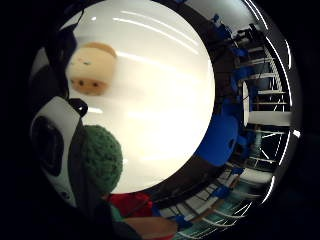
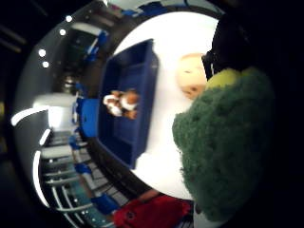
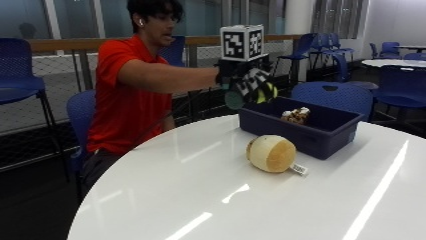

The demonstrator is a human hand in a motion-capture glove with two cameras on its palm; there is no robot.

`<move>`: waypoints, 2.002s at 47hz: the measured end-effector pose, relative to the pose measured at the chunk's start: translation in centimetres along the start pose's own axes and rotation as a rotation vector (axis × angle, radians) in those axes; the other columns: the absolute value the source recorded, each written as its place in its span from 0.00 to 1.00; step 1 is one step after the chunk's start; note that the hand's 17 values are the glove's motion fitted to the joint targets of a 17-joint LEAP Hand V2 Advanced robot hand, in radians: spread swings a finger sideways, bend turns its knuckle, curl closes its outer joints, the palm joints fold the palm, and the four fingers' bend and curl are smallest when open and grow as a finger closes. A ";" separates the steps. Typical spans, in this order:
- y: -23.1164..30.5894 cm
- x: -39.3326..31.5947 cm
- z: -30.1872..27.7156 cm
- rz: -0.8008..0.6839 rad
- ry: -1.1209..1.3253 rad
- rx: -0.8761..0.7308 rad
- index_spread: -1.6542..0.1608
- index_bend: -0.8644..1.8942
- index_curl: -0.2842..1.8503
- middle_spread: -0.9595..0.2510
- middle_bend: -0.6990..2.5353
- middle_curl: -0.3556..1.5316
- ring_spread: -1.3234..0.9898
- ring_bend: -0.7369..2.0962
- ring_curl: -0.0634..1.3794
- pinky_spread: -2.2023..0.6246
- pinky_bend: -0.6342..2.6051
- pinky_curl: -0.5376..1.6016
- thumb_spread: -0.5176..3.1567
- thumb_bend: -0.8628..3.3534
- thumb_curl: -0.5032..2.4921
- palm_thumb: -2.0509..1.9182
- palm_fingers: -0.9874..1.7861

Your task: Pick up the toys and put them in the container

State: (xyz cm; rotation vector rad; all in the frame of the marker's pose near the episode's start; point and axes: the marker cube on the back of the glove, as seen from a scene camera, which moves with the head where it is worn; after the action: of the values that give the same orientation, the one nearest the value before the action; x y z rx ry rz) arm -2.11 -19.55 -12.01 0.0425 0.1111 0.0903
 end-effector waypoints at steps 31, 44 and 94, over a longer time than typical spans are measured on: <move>-2.5 -22.6 1.0 -0.214 -0.073 -0.058 0.65 0.48 0.51 0.48 0.34 0.41 0.35 0.64 0.47 0.63 0.55 0.49 0.30 0.25 0.47 0.66 0.64; -2.8 -16.6 1.6 -0.231 -0.058 -0.074 0.68 0.34 0.42 0.67 0.29 0.39 0.48 0.41 0.35 0.74 0.51 0.46 0.40 0.18 0.37 0.49 0.23; -8.1 2.0 12.3 0.110 0.122 -0.117 0.71 0.36 0.26 0.72 0.26 0.33 0.57 0.32 0.24 0.81 0.45 0.41 0.40 0.18 0.23 0.48 0.30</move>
State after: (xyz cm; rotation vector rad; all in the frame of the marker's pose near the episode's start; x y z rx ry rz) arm 1.95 -27.93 -0.44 -0.0736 0.2254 0.2097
